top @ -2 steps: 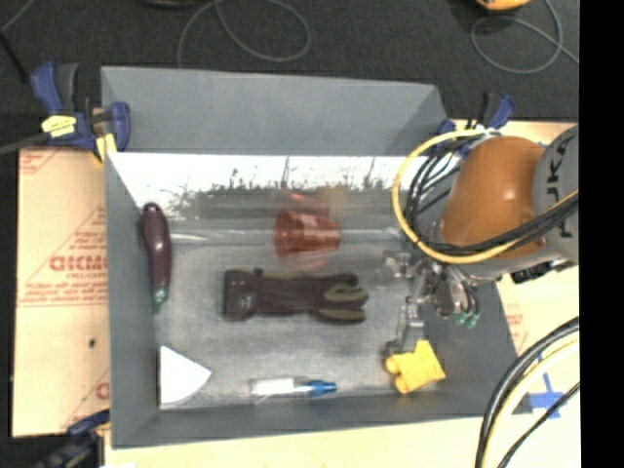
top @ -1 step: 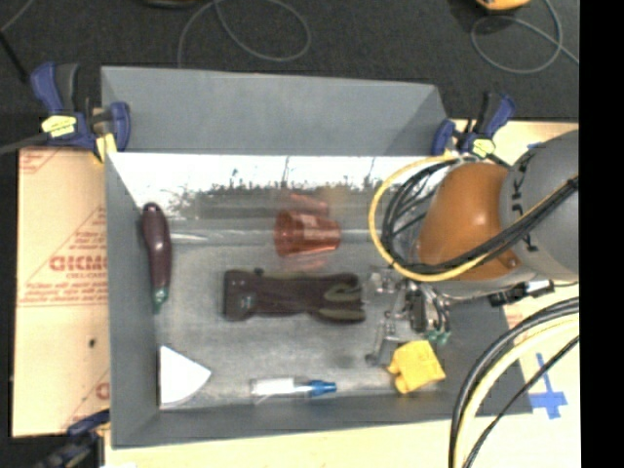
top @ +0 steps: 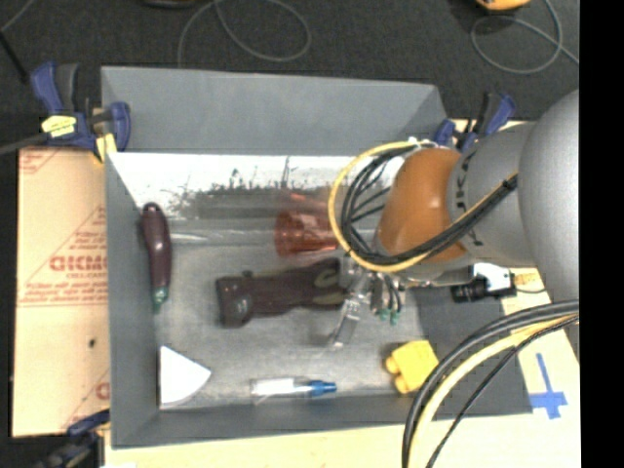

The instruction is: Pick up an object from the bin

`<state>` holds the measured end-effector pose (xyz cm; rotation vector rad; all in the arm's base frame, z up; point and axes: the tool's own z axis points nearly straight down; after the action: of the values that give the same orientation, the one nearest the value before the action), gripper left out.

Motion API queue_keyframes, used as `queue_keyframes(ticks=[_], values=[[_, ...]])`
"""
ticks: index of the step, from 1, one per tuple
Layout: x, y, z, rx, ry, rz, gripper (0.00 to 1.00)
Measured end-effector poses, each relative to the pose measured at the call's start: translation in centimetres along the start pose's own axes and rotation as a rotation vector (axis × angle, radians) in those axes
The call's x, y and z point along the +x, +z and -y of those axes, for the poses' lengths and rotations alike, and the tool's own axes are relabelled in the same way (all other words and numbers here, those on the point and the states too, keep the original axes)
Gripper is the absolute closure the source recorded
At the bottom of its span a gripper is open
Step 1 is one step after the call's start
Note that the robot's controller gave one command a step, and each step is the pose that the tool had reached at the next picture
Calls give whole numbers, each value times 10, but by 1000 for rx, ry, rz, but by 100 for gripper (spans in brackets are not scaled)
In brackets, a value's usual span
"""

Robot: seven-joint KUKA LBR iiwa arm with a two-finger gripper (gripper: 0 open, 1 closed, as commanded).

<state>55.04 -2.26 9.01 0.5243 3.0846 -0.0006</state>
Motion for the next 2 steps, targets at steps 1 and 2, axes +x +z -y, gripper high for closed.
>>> queue_keyframes(ticks=[1, 2], values=[[-6, -18, -15, 1, -22, -1, 0], [-46, -11, -30, 0, -126, 7, 0]])
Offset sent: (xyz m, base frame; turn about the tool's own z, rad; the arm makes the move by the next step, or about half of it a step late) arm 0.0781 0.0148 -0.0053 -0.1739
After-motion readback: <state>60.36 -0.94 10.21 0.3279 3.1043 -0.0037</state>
